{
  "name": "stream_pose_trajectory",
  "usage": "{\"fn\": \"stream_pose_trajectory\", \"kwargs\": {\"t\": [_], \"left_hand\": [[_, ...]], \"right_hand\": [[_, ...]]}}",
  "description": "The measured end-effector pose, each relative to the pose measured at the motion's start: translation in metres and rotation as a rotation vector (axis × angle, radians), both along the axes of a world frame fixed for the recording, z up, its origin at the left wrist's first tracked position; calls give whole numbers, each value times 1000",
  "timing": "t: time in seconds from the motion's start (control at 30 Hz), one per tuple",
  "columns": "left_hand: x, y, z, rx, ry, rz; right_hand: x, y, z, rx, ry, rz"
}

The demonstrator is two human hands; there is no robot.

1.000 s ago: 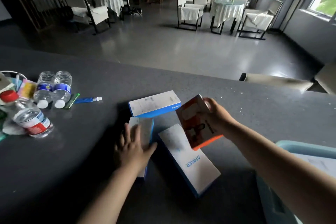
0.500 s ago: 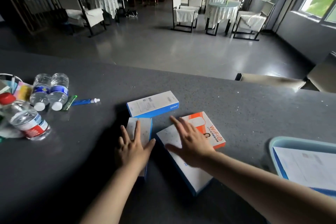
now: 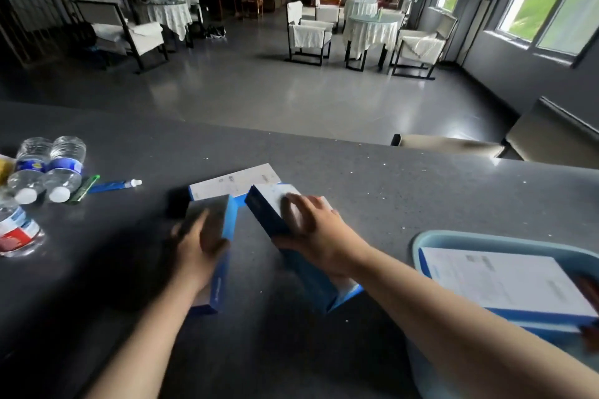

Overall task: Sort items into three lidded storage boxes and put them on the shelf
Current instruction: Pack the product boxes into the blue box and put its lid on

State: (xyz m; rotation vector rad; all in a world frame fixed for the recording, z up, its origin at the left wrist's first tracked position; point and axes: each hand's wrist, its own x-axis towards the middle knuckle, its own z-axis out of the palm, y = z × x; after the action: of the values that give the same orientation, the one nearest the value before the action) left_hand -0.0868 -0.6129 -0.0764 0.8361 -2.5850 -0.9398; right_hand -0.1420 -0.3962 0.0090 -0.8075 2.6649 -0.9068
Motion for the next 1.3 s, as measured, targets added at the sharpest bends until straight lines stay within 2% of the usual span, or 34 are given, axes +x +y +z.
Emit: {"fn": "stream_pose_trajectory", "kwargs": {"t": [0.1, 0.17, 0.3, 0.47, 0.6, 0.77, 0.9, 1.13, 1.3], "left_hand": [[-4, 28, 28, 34, 173, -87], [-8, 63, 50, 94, 264, -176], [-15, 146, 88, 188, 443, -375], [-14, 235, 109, 212, 577, -582], [-18, 274, 108, 183, 530, -599], [-17, 300, 102, 147, 511, -568], [-13, 310, 101, 124, 506, -537], [-8, 317, 97, 56, 509, -517], [-4, 322, 100, 0, 432, -552]], "right_hand": [[-10, 68, 50, -243, -13, -40], [-14, 125, 70, -282, 20, -86], [-15, 229, 74, -150, 41, -50], [6, 309, 50, 83, -15, 165], [24, 324, 26, 196, 27, 291], [32, 321, 5, 220, 12, 409], [30, 322, -12, 151, 12, 501], [24, 328, -38, 188, 100, 583], [27, 323, -40, 30, 62, 597]]}}
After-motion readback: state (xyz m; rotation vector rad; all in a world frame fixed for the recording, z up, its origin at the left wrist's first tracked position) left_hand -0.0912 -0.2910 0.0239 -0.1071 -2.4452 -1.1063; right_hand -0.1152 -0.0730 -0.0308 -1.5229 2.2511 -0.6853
